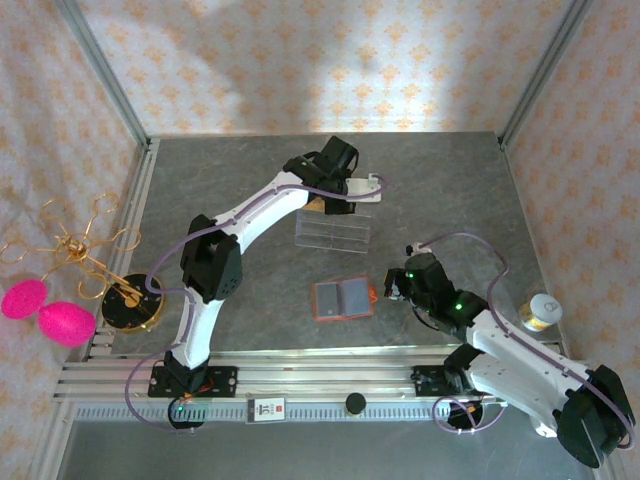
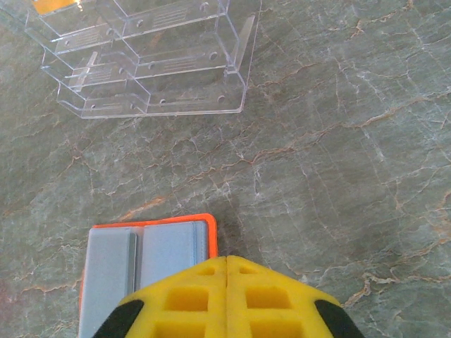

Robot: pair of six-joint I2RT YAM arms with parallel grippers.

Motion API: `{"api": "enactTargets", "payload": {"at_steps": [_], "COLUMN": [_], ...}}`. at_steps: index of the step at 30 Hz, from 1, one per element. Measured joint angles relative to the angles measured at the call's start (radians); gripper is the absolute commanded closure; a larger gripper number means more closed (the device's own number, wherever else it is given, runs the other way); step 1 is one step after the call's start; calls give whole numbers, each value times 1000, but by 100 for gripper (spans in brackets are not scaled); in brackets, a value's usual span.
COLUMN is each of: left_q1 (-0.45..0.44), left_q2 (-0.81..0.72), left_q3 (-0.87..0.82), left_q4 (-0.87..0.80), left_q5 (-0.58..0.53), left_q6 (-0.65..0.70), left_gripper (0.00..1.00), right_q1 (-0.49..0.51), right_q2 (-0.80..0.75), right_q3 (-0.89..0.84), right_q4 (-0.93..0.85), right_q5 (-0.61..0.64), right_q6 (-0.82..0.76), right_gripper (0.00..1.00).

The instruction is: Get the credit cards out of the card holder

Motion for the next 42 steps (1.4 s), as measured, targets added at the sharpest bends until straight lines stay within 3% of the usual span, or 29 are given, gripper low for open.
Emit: {"api": "enactTargets", "payload": {"at_steps": [42], "left_q1": [0], "left_q2": [29], "left_q3": [-39], "left_q4": [54], "left_q5": [-24], "left_q6": [-4], "left_gripper": [100], "right_q1": [-1], "right_q2": [9], "right_q3": [-17], "right_q4": [28], "right_q5": [0], "right_q6": [0], "right_gripper": [94]}}
